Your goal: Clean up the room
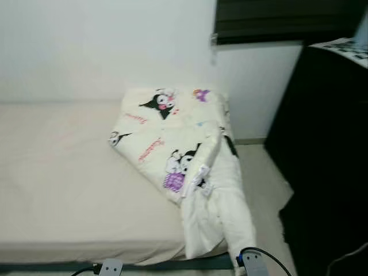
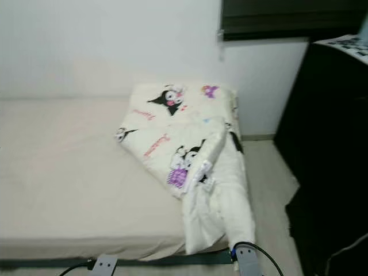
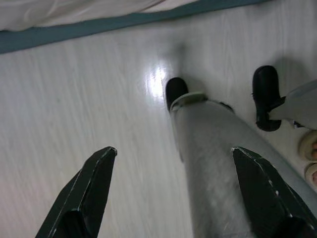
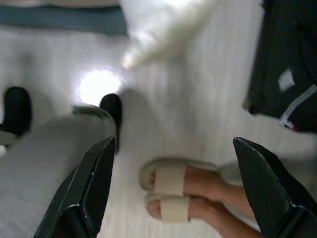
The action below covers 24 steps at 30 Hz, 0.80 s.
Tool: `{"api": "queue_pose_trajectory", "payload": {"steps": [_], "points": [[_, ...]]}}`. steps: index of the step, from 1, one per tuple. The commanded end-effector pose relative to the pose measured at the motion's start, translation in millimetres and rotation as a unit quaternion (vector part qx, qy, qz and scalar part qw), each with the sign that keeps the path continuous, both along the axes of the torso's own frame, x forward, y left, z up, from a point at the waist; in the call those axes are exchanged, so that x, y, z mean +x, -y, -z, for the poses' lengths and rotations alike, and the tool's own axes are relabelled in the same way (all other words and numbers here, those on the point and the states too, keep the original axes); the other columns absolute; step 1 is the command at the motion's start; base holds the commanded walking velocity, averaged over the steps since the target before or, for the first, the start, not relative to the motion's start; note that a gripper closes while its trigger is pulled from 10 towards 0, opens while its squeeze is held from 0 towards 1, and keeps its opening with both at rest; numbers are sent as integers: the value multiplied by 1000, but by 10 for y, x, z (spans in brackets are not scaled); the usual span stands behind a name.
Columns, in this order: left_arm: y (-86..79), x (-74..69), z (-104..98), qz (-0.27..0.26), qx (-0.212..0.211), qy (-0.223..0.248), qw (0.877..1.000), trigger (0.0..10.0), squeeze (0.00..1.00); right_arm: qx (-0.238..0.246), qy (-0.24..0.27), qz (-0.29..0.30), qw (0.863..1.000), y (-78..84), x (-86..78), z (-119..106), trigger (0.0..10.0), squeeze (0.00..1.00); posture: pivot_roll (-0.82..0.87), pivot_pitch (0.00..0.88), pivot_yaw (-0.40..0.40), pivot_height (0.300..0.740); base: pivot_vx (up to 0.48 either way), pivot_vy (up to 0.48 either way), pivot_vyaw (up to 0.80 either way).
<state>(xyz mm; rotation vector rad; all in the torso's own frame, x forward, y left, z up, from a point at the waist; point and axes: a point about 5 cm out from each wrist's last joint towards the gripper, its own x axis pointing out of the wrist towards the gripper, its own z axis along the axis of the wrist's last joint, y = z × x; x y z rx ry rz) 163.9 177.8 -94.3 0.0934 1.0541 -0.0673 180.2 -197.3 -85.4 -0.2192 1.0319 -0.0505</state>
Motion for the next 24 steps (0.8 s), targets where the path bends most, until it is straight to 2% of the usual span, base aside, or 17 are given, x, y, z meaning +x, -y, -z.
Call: {"api": "queue_pose_trajectory", "payload": {"steps": [1, 7, 13, 14, 15, 17, 18, 19, 20, 21, 24], "points": [[25, -114, 51, -4, -2, -20, 1000, 10000, 0, 2, -7, -2, 1000, -42, -29, 20, 10000, 0, -20, 87, 0, 740, 0, 0, 0], [77, -112, 54, -3, -8, -19, 1000, 10000, 0, -3, -6, 4, 1000, -29, -28, 18, 10000, 0, -23, 81, -2, 740, 0, 0, 0], [108, -105, 53, -6, -17, -16, 1000, 10000, 0, -2, 24, 15, 1000, -30, 5, -5, 10000, 0, -28, 81, 1, 715, 0, 0, 0], [106, -107, 53, -6, -18, -16, 1000, 10000, 0, -1, 51, 21, 998, 5, 144, -82, 10000, 0, -32, 83, 6, 710, 0, 0, 0], [106, -107, 53, -6, -18, -16, 1000, 10000, 0, -1, 51, 21, 998, 5, 144, -82, 10000, 0, -32, 83, 6, 710, 0, 0, 0], [77, -125, 57, -6, -18, -18, 1000, 10000, 0, 7, 136, 35, 990, 57, 630, -393, 10000, 0, -35, 84, 7, 700, 0, 0, 0], [61, -134, 59, -6, -18, -18, 1000, 10000, 0, 12, 167, 40, 985, 66, 794, -520, 10000, 0, -35, 84, 7, 695, 0, 0, 0], [61, -134, 59, -6, -18, -18, 1000, 10000, 0, 12, 167, 40, 985, 66, 794, -520, 10000, 0, -35, 84, 7, 695, 0, 0, 0], [-29, -168, 62, -10, -16, -20, 1000, 10000, 0, 36, 228, 51, 972, 54, 1081, -772, 10000, 0, -34, 87, 4, 685, 0, 0, 0], [-29, -168, 62, -10, -16, -20, 1000, 10000, 0, 36, 228, 51, 972, 54, 1081, -772, 10000, 0, -34, 87, 4, 685, 0, 0, 0], [-113, -204, 63, -14, -14, -23, 1000, 10000, 0, 60, 266, 55, 961, 36, 1263, -955, 10000, 0, -34, 87, 5, 670, 0, 0, 0]]}}
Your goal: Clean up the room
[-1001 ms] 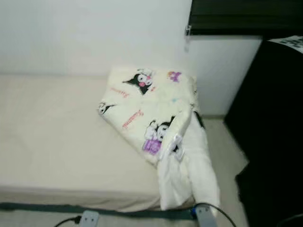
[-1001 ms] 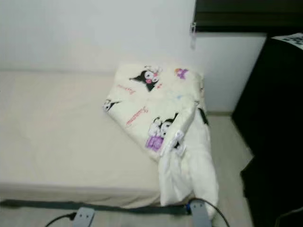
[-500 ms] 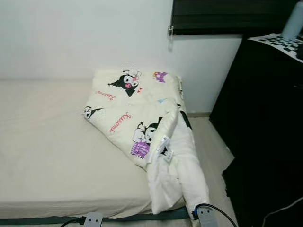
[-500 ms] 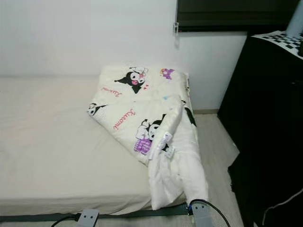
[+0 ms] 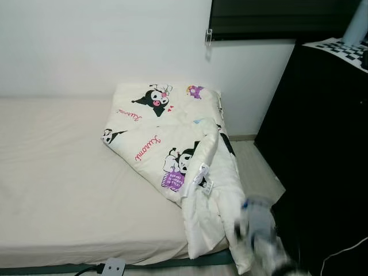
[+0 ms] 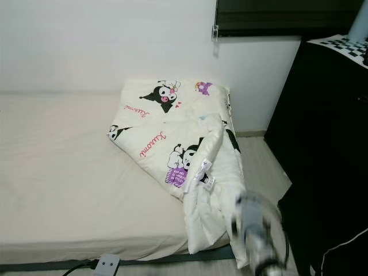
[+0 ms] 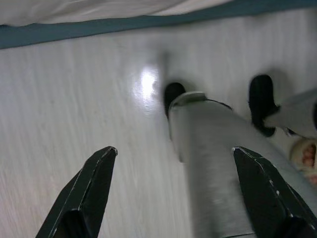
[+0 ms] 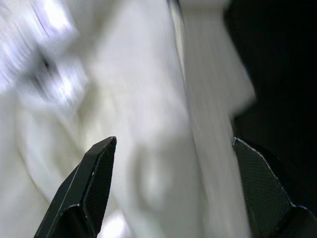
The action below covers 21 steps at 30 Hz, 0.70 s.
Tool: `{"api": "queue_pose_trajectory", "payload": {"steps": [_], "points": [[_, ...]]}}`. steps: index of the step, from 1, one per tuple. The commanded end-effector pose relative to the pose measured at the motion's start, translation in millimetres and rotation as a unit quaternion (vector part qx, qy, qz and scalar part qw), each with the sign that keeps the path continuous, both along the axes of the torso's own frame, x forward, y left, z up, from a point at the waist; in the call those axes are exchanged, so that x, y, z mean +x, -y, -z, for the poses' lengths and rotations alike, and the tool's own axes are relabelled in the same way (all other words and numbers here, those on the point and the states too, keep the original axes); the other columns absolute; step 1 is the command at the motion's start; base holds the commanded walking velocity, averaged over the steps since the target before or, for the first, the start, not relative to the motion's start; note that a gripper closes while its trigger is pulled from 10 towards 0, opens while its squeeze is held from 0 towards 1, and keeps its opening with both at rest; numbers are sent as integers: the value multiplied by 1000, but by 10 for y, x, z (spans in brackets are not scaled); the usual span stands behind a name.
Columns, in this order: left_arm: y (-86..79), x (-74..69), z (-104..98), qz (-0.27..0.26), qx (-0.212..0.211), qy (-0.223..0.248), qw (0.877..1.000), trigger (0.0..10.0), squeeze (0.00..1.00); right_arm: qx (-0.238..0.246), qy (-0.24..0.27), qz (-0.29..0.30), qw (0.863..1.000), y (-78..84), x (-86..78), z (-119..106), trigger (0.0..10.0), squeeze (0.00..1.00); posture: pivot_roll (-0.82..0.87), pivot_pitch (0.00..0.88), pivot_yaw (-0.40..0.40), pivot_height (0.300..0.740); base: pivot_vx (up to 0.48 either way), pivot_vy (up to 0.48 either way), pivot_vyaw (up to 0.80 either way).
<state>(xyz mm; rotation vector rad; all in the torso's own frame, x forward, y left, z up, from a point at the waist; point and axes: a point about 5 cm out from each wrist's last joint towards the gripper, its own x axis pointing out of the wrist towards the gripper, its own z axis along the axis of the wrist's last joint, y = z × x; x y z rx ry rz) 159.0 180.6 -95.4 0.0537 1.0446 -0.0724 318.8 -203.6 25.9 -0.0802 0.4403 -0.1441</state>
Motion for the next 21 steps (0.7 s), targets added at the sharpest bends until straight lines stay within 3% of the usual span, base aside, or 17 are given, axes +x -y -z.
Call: {"api": "queue_pose_trajectory", "payload": {"steps": [1, 2, 4, 9, 10, 14, 19, 21], "points": [[-86, -155, 52, -6, 4, -27, 1000, 10000, 0, 26, -31, 5, 999, -28, -123, 158, 10000, 0, -34, 87, 5, 670, 0, 0, 0], [-86, -155, 52, -6, 4, -27, 1000, 10000, 0, 26, -31, 5, 999, -28, -123, 158, 10000, 0, -34, 87, 5, 670, 0, 0, 0], [-146, -182, 53, -8, 6, -29, 1000, 10000, 0, 46, 11, -7, 999, -69, 58, -46, 10000, 0, -35, 89, 6, 660, 0, 0, 0], [-108, -183, 59, -7, 5, -31, 999, 10000, 0, 58, 44, -18, 997, -103, 193, -217, 10000, 0, -34, 90, 6, 650, 0, 0, 0], [64, -156, 71, -1, -1, -29, 1000, 10000, 0, 69, 64, -21, 995, -117, 267, -322, 10000, 0, -32, 93, 7, 640, 0, 0, 0], [198, -109, 63, -1, -10, -21, 1000, 10000, 0, 80, 77, -19, 994, -114, 310, -387, 10000, 0, -31, 95, 8, 625, 0, 0, 0], [214, 46, 1, -20, -22, 7, 1000, 10000, 0, 98, 97, -24, 990, -112, 362, -476, 10000, 0, -29, 99, 9, 605, 0, 0, 0], [156, 190, -67, -27, -26, 30, 999, 10000, 0, 102, 102, -32, 989, -112, 379, -506, 10000, 0, -28, 106, 11, 595, 0, 0, 0]]}}
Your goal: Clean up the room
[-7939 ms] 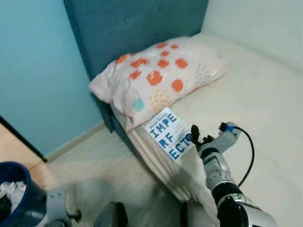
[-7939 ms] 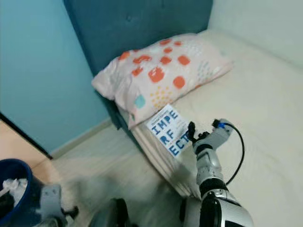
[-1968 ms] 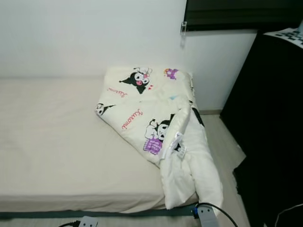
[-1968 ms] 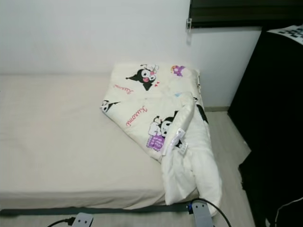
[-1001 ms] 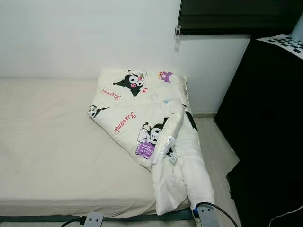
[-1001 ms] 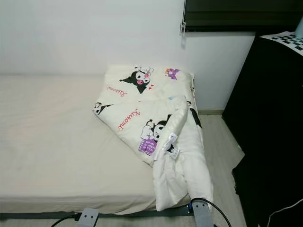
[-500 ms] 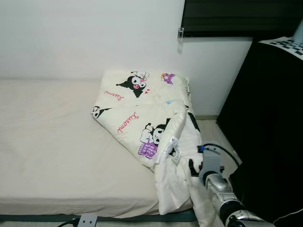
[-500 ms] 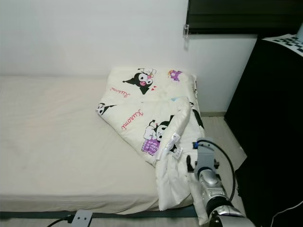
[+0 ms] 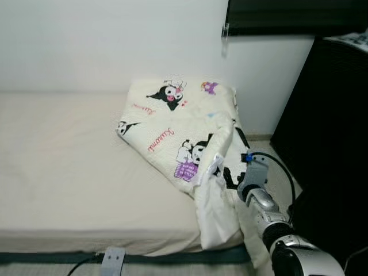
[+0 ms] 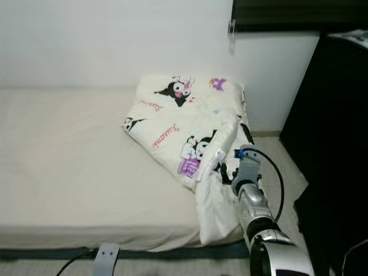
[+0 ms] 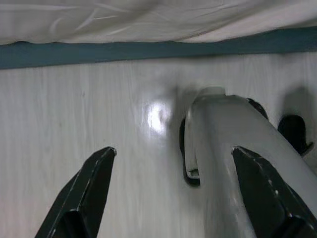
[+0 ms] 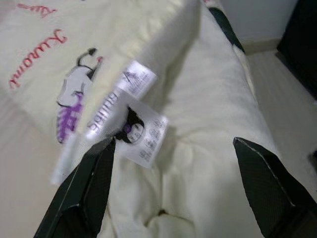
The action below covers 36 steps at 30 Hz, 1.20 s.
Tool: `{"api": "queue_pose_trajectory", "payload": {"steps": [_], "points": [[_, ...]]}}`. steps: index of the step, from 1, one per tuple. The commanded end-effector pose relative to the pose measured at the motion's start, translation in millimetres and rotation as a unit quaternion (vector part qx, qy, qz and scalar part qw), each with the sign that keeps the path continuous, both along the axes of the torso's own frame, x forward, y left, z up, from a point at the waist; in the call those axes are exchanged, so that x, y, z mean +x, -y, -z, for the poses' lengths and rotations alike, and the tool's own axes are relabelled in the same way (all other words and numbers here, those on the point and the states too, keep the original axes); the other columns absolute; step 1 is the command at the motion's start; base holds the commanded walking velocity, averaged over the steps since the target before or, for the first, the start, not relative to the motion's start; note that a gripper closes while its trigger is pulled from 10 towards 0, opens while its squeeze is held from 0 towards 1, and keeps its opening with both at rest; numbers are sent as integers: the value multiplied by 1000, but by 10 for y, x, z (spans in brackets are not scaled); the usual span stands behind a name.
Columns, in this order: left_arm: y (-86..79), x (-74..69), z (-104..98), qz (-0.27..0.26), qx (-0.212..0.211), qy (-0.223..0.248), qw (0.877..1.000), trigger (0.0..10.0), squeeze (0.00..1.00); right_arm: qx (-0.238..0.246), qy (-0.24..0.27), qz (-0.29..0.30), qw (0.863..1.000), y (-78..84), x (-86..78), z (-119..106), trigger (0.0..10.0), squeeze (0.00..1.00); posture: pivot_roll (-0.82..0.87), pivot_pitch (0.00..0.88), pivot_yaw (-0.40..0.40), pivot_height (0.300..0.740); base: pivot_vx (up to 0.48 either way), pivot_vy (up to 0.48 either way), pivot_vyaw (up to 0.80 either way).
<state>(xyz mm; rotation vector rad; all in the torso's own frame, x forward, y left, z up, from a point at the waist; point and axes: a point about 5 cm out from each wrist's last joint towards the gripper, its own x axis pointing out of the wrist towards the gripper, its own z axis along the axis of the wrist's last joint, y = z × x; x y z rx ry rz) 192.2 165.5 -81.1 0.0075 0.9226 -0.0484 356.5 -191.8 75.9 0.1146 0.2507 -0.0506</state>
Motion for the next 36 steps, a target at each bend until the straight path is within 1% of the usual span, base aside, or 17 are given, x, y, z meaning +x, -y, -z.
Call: {"api": "queue_pose_trajectory", "payload": {"steps": [1, 3, 4, 5, 6, 7, 8, 10, 11, 12, 15, 18, 20, 24, 27, 32, 36], "points": [[6, -142, 75, -5, -11, -31, 999, 10000, 0, 3, 3, -3, 1000, 7, 2, -6, 10000, 0, -28, 106, 11, 595, 0, 0, 0], [-37, 10, -6, -13, -19, -1, 1000, 10000, 0, 7, 10, -5, 1000, 20, 22, -44, 10000, 0, -27, 111, 14, 585, 0, 0, 0], [-37, 10, -6, -13, -19, -1, 1000, 10000, 0, 7, 10, -5, 1000, 20, 22, -44, 10000, 0, -27, 111, 14, 585, 0, 0, 0], [-56, 179, -108, -26, -35, 38, 998, 10000, 0, 12, 20, -6, 1000, 38, 45, -91, 10000, 0, -24, 119, 16, 580, 0, 0, 0], [-56, 179, -108, -26, -35, 38, 998, 10000, 0, 12, 20, -6, 1000, 38, 45, -91, 10000, 0, -24, 119, 16, 580, 0, 0, 0], [-75, 379, -246, -36, -52, 88, 994, 10000, 0, 22, 35, -6, 999, 59, 75, -157, 10000, 0, -21, 125, 17, 575, 0, 0, 0], [-75, 379, -246, -36, -52, 88, 994, 10000, 0, 22, 35, -6, 999, 59, 75, -157, 10000, 0, -21, 125, 17, 575, 0, 0, 0], [-133, 801, -616, -54, -83, 204, 974, 10000, 0, 40, 80, -15, 996, 92, 159, -361, 10000, 0, -11, 147, 21, 565, 0, 0, 0], [-153, 906, -730, -56, -88, 237, 966, 10000, 0, 45, 95, -19, 994, 97, 184, -429, 10000, 0, -11, 147, 21, 560, 0, 0, 0], [-153, 906, -730, -56, -88, 237, 966, 10000, 0, 45, 95, -19, 994, 97, 184, -429, 10000, 0, -11, 147, 21, 560, 0, 0, 0], [-244, 1163, -1058, -57, -81, 317, 943, 10000, 0, 41, 139, -31, 989, 113, 253, -644, 10000, 0, -8, 170, 30, 545, 0, 0, 0], [-292, 1226, -1159, -59, -72, 340, 936, 10000, 0, 42, 152, -35, 987, 121, 275, -717, 10000, 0, -7, 181, 34, 540, 0, 0, 0], [-410, 1286, -1307, -77, -55, 378, 921, 10000, 0, 47, 172, -47, 983, 118, 310, -835, 10000, 0, 6, 217, 43, 530, 0, 0, 0], [-468, 1283, -1366, -81, -49, 399, 912, 10000, 0, 56, 183, -64, 979, 80, 331, -891, 10000, 0, 20, 236, 47, 520, 0, 0, 0], [-463, 1247, -1413, -71, -56, 426, 900, 10000, 0, 68, 199, -106, 972, -62, 393, -1026, 10000, 0, 64, 280, 55, 505, 0, 0, 0], [-381, 1179, -1415, -43, -62, 440, 895, 10000, 0, 78, 231, -146, 959, -212, 473, -1286, 10000, 0, 90, 316, 56, 485, 0, 0, 0], [-346, 1133, -1394, -37, -67, 441, 894, 10000, 0, 77, 241, -159, 954, -250, 494, -1375, 10000, 0, 95, 330, 57, 475, 0, 0, 0]]}}
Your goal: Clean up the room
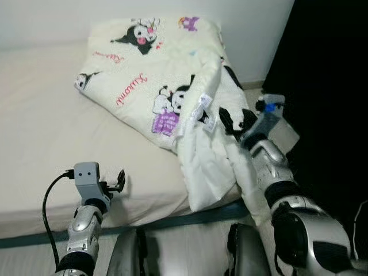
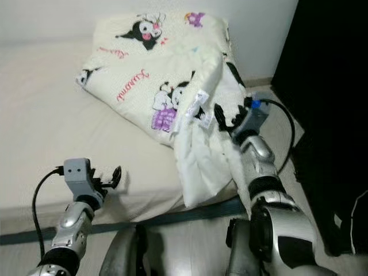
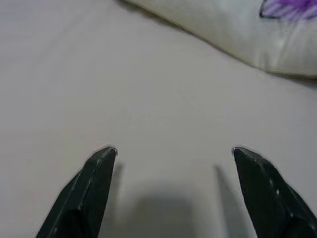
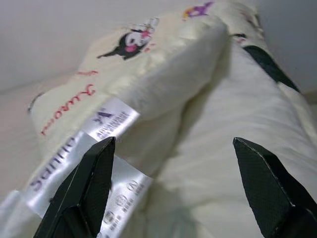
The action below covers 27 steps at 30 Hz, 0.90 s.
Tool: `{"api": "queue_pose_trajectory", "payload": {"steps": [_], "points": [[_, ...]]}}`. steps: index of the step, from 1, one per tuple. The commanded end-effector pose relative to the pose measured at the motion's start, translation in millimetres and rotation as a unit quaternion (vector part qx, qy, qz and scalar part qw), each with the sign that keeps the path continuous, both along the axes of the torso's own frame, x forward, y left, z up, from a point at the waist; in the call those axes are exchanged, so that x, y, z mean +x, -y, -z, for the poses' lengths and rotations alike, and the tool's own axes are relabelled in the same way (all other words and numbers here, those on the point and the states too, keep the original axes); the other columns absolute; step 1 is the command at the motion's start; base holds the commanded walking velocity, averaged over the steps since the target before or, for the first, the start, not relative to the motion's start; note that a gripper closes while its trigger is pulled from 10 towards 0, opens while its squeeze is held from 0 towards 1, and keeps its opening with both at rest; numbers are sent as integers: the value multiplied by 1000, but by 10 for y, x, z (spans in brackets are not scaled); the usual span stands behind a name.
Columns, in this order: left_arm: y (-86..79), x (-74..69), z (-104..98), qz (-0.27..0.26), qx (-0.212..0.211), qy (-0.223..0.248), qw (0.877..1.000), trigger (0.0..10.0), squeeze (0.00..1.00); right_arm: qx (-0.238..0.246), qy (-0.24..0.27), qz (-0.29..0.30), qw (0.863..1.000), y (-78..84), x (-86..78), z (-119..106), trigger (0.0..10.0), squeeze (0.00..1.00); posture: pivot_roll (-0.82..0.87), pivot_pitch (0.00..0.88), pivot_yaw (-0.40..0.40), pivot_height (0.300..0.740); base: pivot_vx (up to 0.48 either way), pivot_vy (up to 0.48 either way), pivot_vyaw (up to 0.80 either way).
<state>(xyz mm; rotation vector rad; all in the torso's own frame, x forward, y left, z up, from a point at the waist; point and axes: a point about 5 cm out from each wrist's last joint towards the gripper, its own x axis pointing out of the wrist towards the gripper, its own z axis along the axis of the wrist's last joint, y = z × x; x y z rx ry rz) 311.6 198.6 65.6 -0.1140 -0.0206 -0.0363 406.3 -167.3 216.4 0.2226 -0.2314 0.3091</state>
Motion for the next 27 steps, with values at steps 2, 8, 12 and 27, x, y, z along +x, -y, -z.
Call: {"api": "queue_pose_trajectory", "payload": {"steps": [2, 8, 12, 27], "points": [[-1, -84, 84, 1, -7, -12, 1000, 10000, 0, -3, -3, -8, 1000, -20, 7, -7, 10000, 0, 98, 335, 58, 470, 0, 0, 0], [124, -216, 172, 37, -3, -24, 999, 10000, 0, -7, 30, -59, 998, -163, 41, -239, 10000, 0, 108, 367, 66, 440, 0, 0, 0], [178, -257, 171, 51, -6, -26, 998, 10000, 0, -1, 40, -105, 994, -305, 37, -286, 10000, 0, 105, 374, 67, 431, 0, 0, 0], [306, -309, 180, 86, 2, -34, 996, 10000, 0, -30, 16, -214, 976, -963, -56, -108, 10000, 0, 98, 372, 56, 431, 0, 0, 0]]}}
